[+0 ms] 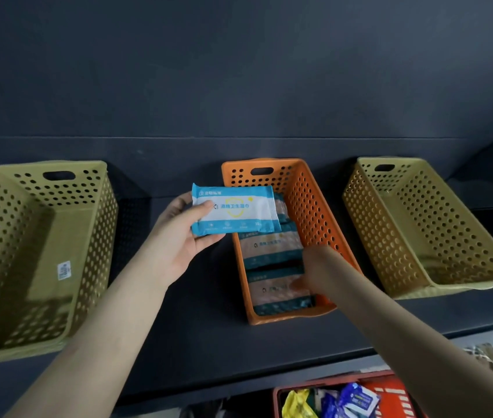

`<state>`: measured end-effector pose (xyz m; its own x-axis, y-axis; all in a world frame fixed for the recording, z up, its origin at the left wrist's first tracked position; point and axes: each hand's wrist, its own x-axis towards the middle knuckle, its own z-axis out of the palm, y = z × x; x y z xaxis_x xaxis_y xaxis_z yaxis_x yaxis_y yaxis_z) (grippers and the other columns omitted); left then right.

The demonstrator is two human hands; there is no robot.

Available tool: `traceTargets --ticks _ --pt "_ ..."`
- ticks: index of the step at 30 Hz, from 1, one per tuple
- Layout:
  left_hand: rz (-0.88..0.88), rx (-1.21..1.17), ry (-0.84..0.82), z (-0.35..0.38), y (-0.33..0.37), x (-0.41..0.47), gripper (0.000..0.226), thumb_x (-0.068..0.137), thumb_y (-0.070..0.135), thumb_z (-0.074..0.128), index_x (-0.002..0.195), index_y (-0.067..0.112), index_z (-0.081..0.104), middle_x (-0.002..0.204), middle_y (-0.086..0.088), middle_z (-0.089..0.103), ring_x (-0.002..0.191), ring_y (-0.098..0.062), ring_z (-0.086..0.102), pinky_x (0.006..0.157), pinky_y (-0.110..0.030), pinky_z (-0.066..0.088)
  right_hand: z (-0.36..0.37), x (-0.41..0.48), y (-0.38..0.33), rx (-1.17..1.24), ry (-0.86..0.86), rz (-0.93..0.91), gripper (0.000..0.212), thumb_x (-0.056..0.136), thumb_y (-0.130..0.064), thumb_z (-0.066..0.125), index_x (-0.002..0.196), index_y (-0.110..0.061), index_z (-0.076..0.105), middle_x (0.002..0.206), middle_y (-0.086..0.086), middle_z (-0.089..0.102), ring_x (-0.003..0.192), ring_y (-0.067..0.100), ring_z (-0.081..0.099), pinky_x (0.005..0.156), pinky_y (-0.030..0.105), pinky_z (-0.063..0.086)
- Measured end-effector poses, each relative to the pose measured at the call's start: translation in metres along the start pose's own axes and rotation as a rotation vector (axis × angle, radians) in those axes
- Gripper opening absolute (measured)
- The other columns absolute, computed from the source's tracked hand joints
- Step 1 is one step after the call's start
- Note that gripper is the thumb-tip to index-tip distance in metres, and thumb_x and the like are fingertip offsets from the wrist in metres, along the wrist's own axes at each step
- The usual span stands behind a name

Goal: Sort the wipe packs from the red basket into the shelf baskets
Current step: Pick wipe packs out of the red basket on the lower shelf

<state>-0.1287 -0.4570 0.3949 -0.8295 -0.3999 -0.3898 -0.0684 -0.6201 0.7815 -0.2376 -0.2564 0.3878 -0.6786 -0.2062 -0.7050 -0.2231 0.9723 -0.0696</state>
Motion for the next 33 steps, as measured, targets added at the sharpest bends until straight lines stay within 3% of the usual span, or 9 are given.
traceTargets --ticks 3,5,7,9,13,17,21,26,33 --pt "0.005 -0.007 0.010 0.001 0.003 -0.001 0.015 0.094 0.009 0.058 0.107 0.015 0.058 0.110 -0.008 0.073 0.103 -0.023 0.070 0.075 -0.035 0.060 -0.016 -0.010 0.008 0.078 0.265 -0.108 0.034 0.088 -0.043 0.063 0.097 -0.011 0.063 0.083 -0.002 0.062 0.071 0.012 0.061 0.056 0.023 0.048" --pt "0.005 -0.003 -0.001 0.004 0.004 -0.003 0.016 0.095 0.009 0.057 0.110 0.014 0.058 0.111 -0.008 0.072 0.103 -0.023 0.070 0.077 -0.035 0.060 -0.028 -0.019 0.009 0.630 0.305 -0.176 0.034 0.094 -0.046 0.053 0.086 -0.014 0.061 0.084 0.003 0.069 0.075 0.016 0.068 0.067 0.031 0.058" --pt "0.006 0.032 -0.047 0.010 0.003 -0.005 0.024 0.094 0.009 0.057 0.118 0.011 0.056 0.113 -0.009 0.072 0.103 -0.023 0.070 0.080 -0.035 0.060 -0.036 -0.027 0.005 1.126 0.110 -0.275 0.030 0.094 -0.047 0.052 0.097 -0.019 0.062 0.099 0.007 0.073 0.091 0.021 0.071 0.084 0.038 0.057" --pt "0.028 0.108 -0.089 0.019 0.000 -0.010 0.029 0.092 0.008 0.060 0.121 0.010 0.056 0.112 -0.008 0.072 0.102 -0.021 0.070 0.081 -0.036 0.059 -0.034 -0.030 0.001 1.319 -0.086 -0.402 0.035 0.089 -0.043 0.062 0.115 -0.020 0.060 0.112 0.007 0.071 0.099 0.024 0.071 0.088 0.039 0.056" --pt "0.219 0.403 -0.019 0.032 -0.008 -0.012 0.027 0.088 0.015 0.068 0.114 0.021 0.062 0.106 0.005 0.072 0.099 -0.010 0.069 0.086 -0.033 0.056 -0.028 -0.032 0.001 1.398 0.070 -0.455 0.040 0.083 -0.005 0.071 0.120 -0.009 0.056 0.114 0.014 0.067 0.094 0.027 0.072 0.072 0.037 0.060" --pt "0.384 0.762 0.050 0.028 -0.018 0.008 0.045 0.094 0.037 0.058 0.137 0.036 0.046 0.145 0.014 0.043 0.132 -0.005 0.040 0.108 -0.032 0.036 -0.035 -0.039 0.025 1.119 0.323 -0.409 0.041 0.084 0.003 0.066 0.119 -0.011 0.049 0.113 0.011 0.064 0.096 0.024 0.068 0.068 0.034 0.061" --pt "0.354 0.949 -0.090 0.028 -0.038 0.023 0.063 0.101 0.042 0.038 0.155 0.028 0.007 0.162 0.010 -0.002 0.148 -0.010 -0.003 0.122 -0.040 0.005 -0.027 -0.046 0.031 0.779 0.204 -0.324 0.071 0.083 0.008 0.065 0.131 -0.035 0.036 0.112 0.006 0.055 0.089 0.022 0.066 0.055 0.032 0.060" --pt "0.317 0.993 -0.090 0.021 -0.048 0.029 0.057 0.104 0.042 0.026 0.153 0.035 -0.003 0.160 0.019 -0.004 0.147 -0.009 -0.010 0.121 -0.045 -0.001 0.007 -0.018 0.014 0.524 0.063 -0.255 0.058 0.081 0.001 0.068 0.121 -0.035 0.047 0.122 0.005 0.050 0.104 0.026 0.059 0.071 0.045 0.061" --pt "0.316 0.943 -0.091 0.020 -0.051 0.032 0.056 0.104 0.041 0.026 0.153 0.034 -0.001 0.161 0.016 -0.001 0.149 -0.012 -0.006 0.119 -0.040 0.002 0.010 -0.006 0.010 0.051 0.201 -0.285 0.059 0.078 -0.022 0.077 0.131 -0.029 0.051 0.128 0.001 0.051 0.106 0.019 0.055 0.088 0.031 0.049"
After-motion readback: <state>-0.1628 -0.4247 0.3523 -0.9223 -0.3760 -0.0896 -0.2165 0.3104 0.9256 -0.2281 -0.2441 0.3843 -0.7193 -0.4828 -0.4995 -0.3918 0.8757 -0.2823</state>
